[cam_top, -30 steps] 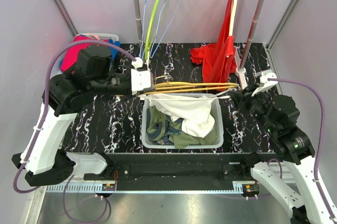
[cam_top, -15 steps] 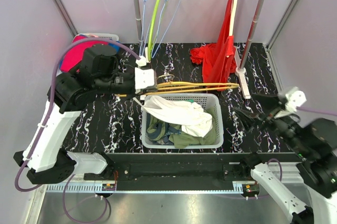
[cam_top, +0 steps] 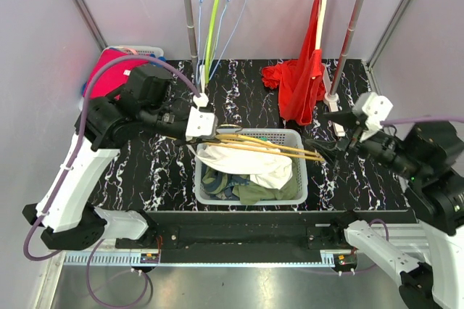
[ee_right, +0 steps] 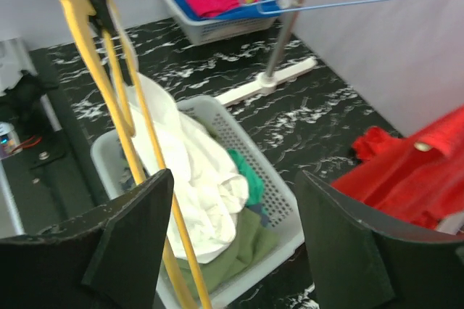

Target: Remove the tank top from the hanger

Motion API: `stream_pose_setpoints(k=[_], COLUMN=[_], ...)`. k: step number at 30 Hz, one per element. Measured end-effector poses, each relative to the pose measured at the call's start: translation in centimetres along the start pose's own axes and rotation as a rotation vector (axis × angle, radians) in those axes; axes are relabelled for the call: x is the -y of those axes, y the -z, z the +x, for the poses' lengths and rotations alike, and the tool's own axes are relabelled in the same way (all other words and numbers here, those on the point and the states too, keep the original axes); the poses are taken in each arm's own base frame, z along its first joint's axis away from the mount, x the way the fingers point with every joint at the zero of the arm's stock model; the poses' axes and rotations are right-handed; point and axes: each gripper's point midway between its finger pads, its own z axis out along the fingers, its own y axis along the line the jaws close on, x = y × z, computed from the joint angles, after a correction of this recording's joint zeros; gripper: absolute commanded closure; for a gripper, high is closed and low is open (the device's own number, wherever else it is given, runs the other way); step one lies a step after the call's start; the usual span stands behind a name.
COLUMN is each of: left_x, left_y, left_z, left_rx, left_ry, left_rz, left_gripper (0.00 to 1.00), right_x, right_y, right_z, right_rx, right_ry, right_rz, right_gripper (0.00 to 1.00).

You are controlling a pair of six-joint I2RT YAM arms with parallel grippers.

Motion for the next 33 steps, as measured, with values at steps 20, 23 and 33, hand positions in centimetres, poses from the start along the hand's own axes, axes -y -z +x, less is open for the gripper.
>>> stream_pose_setpoints(k=[20,23,33], left_x=[-0.2,-1.0,-0.9], left_y=[-1.8,-1.8,-1.6], left_z=[1.0,0.3,-0.7], left_rx=[-0.012,-0.002,0.027], left_ry=[0.035,0.027,0.024], left_rz=[0.072,0.061,0.068], left_gripper=[1.00,1.00,1.00], right_x=[-6.4,-6.3,-6.0], right_y=[-0.2,-0.3,-0.8], right_z=[2.7,2.8,3.0], right_rx=[-0.059,-0.064,-0.078], right_ry=[-0.089,-0.093,-0.100], right_rz=[-0.378,-0.379,-0.371], right_gripper=[0.33,0.38,0.86])
